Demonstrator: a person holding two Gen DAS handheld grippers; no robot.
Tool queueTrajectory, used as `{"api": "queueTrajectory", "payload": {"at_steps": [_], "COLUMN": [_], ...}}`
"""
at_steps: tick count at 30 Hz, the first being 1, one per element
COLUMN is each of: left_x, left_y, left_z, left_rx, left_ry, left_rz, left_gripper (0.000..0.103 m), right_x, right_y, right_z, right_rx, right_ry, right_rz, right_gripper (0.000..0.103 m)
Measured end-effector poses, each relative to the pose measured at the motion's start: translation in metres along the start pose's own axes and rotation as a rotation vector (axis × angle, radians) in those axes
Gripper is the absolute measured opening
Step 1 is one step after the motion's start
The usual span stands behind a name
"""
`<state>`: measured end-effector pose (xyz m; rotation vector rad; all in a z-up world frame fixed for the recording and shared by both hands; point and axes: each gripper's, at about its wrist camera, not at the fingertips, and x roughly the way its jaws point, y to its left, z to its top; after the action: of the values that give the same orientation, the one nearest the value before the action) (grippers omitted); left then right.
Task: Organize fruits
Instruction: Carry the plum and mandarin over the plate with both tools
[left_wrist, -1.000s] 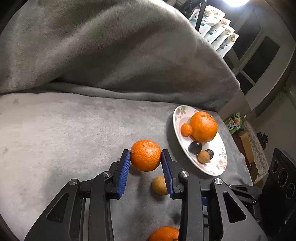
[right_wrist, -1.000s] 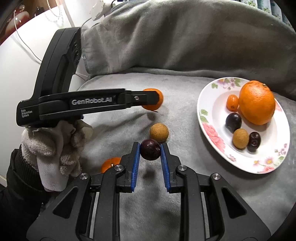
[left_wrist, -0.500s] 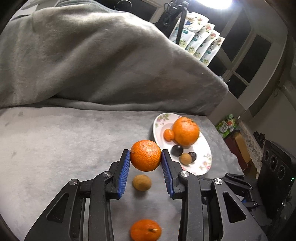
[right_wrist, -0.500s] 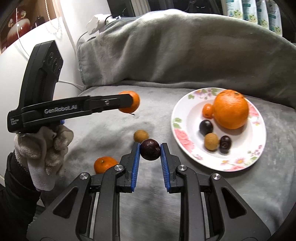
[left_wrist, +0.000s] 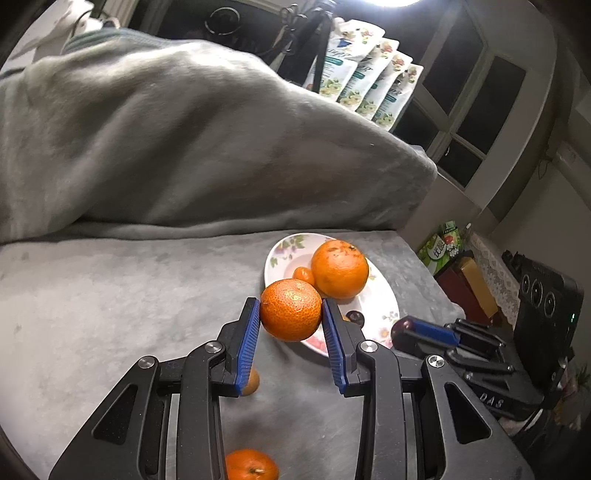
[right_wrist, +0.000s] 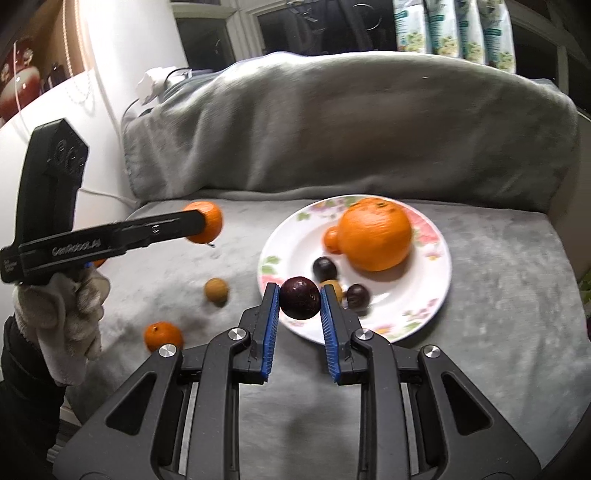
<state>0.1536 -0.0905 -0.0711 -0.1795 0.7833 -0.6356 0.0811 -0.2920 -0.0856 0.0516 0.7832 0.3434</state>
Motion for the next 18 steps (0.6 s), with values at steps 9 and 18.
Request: {"api": "queueTrajectory", "payload": {"at_steps": [9, 18], "left_x": [0.007, 0.019], "left_y": [-0.021, -0.026], "left_z": [0.001, 0.002], "left_rx": [0.068, 0.074], "left_ry": [-0.018, 0.011], "left_rz": [0.053, 0.045], "left_gripper": [0.033, 0.033], "right_x": [-0.005, -0.001], "right_y": [-0.029, -0.047], "right_z": [0.006, 0.013], "right_rx": [0.035, 0.056], "right_ry": [-0.017, -0.02], "right_rz": [-0.037, -0.063], "right_gripper": [0.023, 0.023]}}
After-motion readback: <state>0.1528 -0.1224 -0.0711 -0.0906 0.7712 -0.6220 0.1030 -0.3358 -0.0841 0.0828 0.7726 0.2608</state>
